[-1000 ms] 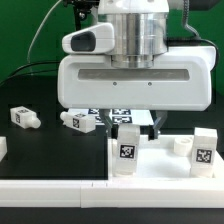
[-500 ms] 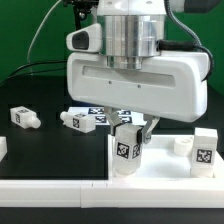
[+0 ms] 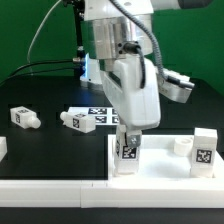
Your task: Assemble square table
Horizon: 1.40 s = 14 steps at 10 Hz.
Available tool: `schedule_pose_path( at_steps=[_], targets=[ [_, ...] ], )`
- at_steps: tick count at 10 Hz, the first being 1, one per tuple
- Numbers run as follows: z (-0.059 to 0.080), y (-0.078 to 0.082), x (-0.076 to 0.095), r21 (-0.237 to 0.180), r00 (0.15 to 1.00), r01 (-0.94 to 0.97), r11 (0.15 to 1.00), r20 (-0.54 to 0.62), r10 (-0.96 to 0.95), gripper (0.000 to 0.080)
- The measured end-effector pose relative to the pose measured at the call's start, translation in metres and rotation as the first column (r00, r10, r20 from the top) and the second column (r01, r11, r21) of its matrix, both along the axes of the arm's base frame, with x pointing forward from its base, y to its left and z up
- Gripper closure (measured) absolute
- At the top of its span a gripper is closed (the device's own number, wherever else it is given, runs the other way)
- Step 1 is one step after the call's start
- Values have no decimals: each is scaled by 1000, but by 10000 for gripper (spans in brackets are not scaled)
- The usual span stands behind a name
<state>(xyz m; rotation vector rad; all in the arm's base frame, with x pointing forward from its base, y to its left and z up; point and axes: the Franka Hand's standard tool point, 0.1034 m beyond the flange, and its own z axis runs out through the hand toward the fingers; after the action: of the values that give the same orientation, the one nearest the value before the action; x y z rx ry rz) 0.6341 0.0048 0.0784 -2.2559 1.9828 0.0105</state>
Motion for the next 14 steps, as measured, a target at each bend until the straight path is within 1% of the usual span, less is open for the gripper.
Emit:
schedule_pose_path(
  at_steps=[1,2,3,4,5,6,7,8,9,10,11,12,13,14],
  targets=[
    [0,0,0,-1,1000,-22,1000,2,22,509],
    [0,-2,0,-12,995,-101,995,10,101,402],
    [1,-4,1,-28,969,-245,969,26,246,267],
    [1,-5,1,-53,906,-419,906,37,421,267],
    [1,-3,0,-73,856,-513,855,32,516,175],
    [0,-5,0,-80,829,-555,828,33,559,157],
    [0,-6,0,-88,790,-607,790,34,612,157],
    [1,-7,1,-114,701,-706,699,28,712,151],
    [2,-7,4,-166,525,-838,519,12,851,151],
    [2,-8,6,-190,381,-908,374,1,925,150],
    [1,-9,5,-190,374,-911,367,3,928,150],
    [1,-9,5,-187,408,-897,401,4,913,176],
    [1,-9,5,-185,421,-891,414,5,907,176],
    [1,-9,5,-178,485,-859,480,12,874,349]
  ],
)
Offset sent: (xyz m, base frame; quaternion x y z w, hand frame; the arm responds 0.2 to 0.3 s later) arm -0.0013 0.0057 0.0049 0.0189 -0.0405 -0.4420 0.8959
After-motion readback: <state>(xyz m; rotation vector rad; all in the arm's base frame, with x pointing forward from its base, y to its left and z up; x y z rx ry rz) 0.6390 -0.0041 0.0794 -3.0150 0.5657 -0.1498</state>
